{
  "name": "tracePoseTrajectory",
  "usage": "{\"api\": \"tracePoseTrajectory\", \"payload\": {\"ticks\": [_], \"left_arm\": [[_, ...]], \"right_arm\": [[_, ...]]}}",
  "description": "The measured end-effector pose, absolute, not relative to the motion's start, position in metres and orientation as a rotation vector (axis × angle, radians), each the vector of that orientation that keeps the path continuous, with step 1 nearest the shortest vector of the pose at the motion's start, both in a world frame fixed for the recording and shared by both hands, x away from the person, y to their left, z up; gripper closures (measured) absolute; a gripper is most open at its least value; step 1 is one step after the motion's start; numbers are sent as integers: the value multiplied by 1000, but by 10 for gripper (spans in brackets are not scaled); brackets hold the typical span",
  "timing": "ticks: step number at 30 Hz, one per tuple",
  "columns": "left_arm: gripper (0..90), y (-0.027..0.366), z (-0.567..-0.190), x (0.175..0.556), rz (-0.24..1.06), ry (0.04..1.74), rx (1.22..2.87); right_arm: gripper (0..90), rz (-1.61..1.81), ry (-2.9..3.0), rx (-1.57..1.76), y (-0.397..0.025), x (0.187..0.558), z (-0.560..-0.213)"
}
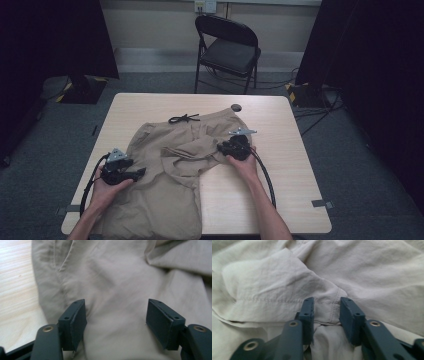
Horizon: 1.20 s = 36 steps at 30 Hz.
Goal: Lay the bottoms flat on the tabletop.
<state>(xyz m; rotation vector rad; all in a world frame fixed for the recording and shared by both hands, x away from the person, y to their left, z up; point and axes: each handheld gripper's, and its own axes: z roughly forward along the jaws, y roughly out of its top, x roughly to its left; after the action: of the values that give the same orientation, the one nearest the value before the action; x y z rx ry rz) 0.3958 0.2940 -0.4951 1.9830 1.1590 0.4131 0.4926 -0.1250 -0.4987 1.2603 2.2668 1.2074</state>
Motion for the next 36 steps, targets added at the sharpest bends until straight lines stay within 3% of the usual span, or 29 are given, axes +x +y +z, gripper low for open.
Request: {"api": "tracePoseTrajectory", "payload": {"ticks": [2, 4, 8, 19, 22, 25, 31, 33, 34, 36], "left_arm": [[329, 290, -487, 401, 396, 1158, 1955], [333, 286, -478, 406, 385, 1143, 1911], [339, 277, -464, 421, 346, 1129, 1843], [495, 247, -468, 463, 267, 1099, 1785], [500, 242, -480, 469, 185, 1090, 1780], [449, 236, -485, 467, 155, 1094, 1834], [800, 234, -479, 456, 148, 1016, 1917], [855, 234, -478, 453, 156, 1006, 1912], [862, 235, -477, 449, 155, 992, 1907], [866, 237, -477, 447, 152, 992, 1909]], "right_arm": [[822, 1202, 2271, 1259, -125, 494, -498], [864, 1231, 2269, 1280, -127, 495, -498], [872, 1275, 2266, 1289, -130, 494, -492], [872, 1382, 2241, 1240, -141, 485, -461], [871, 1381, 2248, 1223, -142, 481, -456], [870, 1383, 2249, 1221, -144, 481, -456], [816, 1409, 2232, 1256, -145, 483, -458], [784, 1408, 2235, 1255, -145, 483, -459], [711, 1405, 2236, 1265, -143, 482, -463], [679, 1402, 2240, 1272, -142, 483, -466]]}}
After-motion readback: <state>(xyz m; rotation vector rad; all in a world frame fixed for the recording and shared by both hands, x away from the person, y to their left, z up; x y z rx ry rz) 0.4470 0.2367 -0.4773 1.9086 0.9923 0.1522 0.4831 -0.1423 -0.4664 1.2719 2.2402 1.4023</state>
